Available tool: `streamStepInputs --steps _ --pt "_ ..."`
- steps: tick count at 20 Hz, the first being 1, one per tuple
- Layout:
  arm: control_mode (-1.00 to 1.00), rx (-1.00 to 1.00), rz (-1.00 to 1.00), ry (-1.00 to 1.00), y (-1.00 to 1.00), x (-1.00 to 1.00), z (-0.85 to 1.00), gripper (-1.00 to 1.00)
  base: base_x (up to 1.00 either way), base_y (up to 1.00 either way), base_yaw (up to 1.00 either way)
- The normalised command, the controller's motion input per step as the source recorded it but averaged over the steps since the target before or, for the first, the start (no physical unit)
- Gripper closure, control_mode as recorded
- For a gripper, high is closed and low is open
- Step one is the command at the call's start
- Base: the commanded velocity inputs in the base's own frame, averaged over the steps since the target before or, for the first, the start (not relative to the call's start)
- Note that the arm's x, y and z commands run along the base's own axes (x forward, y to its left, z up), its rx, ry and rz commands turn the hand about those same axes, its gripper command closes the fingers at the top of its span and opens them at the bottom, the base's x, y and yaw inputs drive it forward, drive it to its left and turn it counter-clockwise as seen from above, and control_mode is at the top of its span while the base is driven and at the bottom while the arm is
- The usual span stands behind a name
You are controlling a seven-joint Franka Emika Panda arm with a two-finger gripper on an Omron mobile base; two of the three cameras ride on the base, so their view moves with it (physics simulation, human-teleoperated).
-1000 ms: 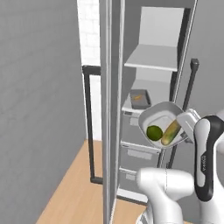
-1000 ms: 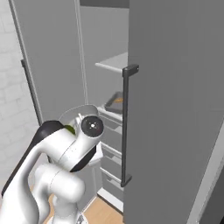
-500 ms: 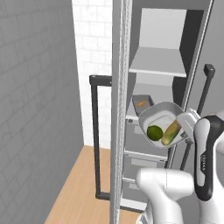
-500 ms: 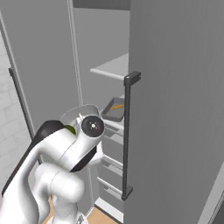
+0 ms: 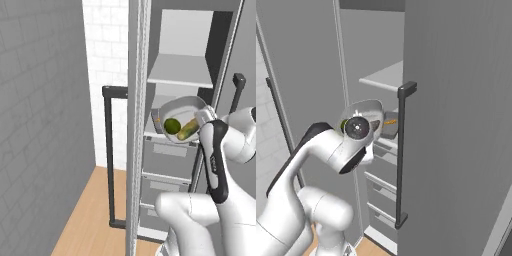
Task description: Take the meat container that has the shrimp and place it on the second highest rack of the freezer. Then take the vegetable container that has the lime and cucumber and place it on the highest rack of the freezer.
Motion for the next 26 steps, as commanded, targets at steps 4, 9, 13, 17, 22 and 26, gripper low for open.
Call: streamStepInputs --steps 4,9,13,17,22,26 --pt "-1.0 0.01 -0.19 -0.13 -0.03 0.48 0.51 1.0 0.0 0.0 0.0" --pt "-1.0 0.02 -0.23 -0.16 -0.06 0.33 0.56 1.0 0.0 0.0 0.0" --pt "-1.0 0.03 -0.26 -0.14 0.0 0.45 0.53 1.0 0.0 0.0 0.0" --pt "-1.0 0.0 -0.27 -0.14 0.0 0.58 0.33 1.0 0.0 0.0 0.0" --pt "-1.0 0.05 -0.1 -0.01 -0.08 0.7 0.26 1.0 0.0 0.0 0.0" --pt "-1.0 0.06 0.0 0.0 -0.28 0.56 0.23 1.0 0.0 0.0 0.0"
